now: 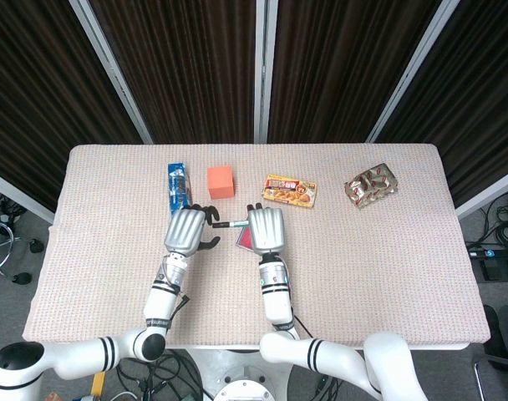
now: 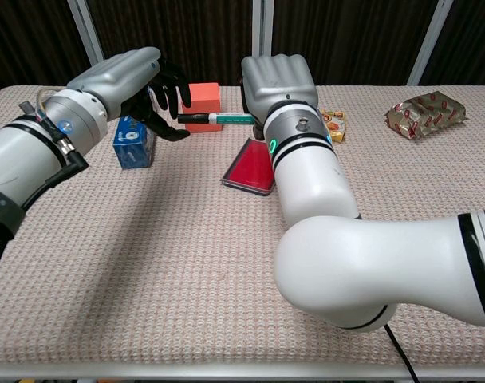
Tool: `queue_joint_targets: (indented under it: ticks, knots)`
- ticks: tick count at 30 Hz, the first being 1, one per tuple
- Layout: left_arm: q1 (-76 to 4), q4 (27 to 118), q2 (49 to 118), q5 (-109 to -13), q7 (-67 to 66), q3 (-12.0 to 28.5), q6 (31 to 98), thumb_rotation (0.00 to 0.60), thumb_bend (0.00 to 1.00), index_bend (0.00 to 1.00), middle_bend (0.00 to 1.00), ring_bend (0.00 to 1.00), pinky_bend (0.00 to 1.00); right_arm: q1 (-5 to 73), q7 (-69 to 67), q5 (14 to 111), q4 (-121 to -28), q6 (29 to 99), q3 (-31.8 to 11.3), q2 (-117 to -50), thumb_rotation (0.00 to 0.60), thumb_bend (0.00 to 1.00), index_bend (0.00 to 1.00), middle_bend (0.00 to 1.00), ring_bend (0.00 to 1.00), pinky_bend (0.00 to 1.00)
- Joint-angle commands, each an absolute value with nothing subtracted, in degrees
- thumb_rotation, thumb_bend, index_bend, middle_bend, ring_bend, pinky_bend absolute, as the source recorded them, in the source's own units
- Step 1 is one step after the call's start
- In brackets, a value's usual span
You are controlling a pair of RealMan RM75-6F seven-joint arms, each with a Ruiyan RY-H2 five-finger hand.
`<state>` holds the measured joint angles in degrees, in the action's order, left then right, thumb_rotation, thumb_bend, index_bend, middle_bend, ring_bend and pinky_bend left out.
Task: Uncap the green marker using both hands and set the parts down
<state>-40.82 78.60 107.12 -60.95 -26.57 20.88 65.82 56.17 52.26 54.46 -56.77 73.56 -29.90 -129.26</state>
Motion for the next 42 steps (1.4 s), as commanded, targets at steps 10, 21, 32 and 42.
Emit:
queue_joint_targets:
  ticks: [10,21,32,42]
  knots:
    - [-41.6,76.3,107.7,-58.8,-27.2,19.9,65.6,0.6,0.21,0.48,0.52,0.43,0.45,56.8,51.6,54.4,-56.0,73.1,-30.0,-129.7,0.6,0.3,0.67,0.62,0.67,0.83]
    - [-42.4,73.7,109.0,-59.2,-26.5,19.6,66.5,0.6,0.24,0.52,0.55,0.46,0.47,56.9,51.5,54.2,-55.9,72.7,-29.8,-129.8,0.6,0.3,0.67,0.62,0.67,0.83]
    - [-43.0,72.3,109.8,-59.2,-25.9,19.5,66.5,0.6,0.25,0.52,0.56,0.47,0.49,56.9,51.5,54.1,-56.1,72.4,-29.7,-129.7,0.6,0.3,0.67,0.62,0.67,0.83]
    - [-43.2,71.2,110.5,-58.6,-25.8,19.5,66.5,0.6,0.27,0.56,0.59,0.5,0.52,56.8,51.4,54.0,-55.9,72.3,-29.5,-129.9,0.6,0.3,0.67,0.62,0.67,0.83]
